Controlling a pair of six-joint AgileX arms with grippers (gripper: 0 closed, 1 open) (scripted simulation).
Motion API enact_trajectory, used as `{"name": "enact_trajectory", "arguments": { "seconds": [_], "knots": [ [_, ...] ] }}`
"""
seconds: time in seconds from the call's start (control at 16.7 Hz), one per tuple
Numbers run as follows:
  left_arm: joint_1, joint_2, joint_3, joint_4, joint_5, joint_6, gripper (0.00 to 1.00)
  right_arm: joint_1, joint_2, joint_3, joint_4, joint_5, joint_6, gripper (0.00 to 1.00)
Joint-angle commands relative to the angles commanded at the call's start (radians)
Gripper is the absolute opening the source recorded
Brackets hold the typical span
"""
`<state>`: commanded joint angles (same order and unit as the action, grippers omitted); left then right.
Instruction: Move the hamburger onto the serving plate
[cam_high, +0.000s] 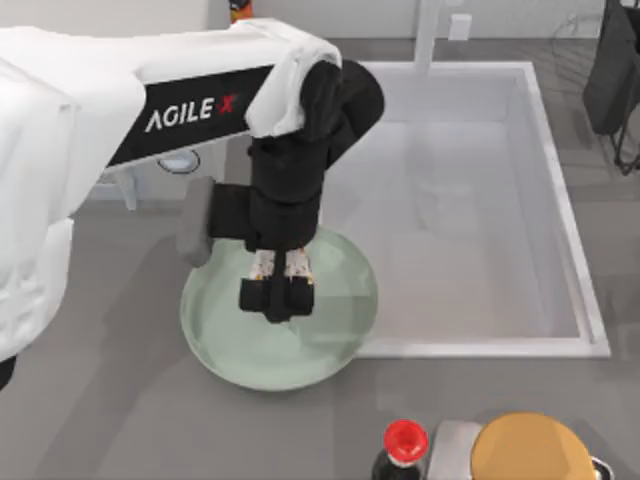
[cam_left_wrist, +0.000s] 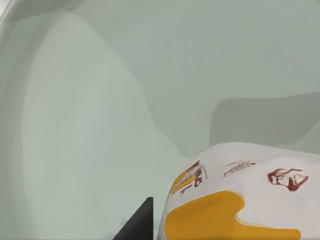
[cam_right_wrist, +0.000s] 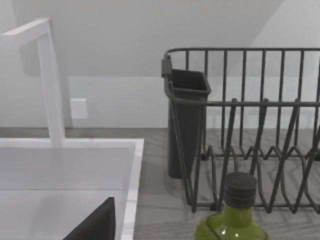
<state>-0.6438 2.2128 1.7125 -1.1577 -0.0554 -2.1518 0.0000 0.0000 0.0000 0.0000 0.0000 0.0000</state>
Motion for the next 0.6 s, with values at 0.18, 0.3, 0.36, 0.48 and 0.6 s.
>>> {"name": "enact_trajectory", "arguments": {
  "seconds": [0.18,0.3,0.36,0.48,0.6],
  "knots": [
    [0.000,0.000,0.000,0.000,0.000,0.000,0.00,0.000,0.000,0.000,0.000,0.000,0.000,1.00],
    [0.000,0.000,0.000,0.000,0.000,0.000,0.15,0.000,0.000,0.000,0.000,0.000,0.000,1.00],
    [0.000,0.000,0.000,0.000,0.000,0.000,0.23,0.000,0.000,0.000,0.000,0.000,0.000,1.00],
    [0.000,0.000,0.000,0.000,0.000,0.000,0.38,0.000,0.000,0.000,0.000,0.000,0.000,1.00],
    [0.000,0.000,0.000,0.000,0.000,0.000,0.53,0.000,0.000,0.000,0.000,0.000,0.000,1.00]
  ]
}}
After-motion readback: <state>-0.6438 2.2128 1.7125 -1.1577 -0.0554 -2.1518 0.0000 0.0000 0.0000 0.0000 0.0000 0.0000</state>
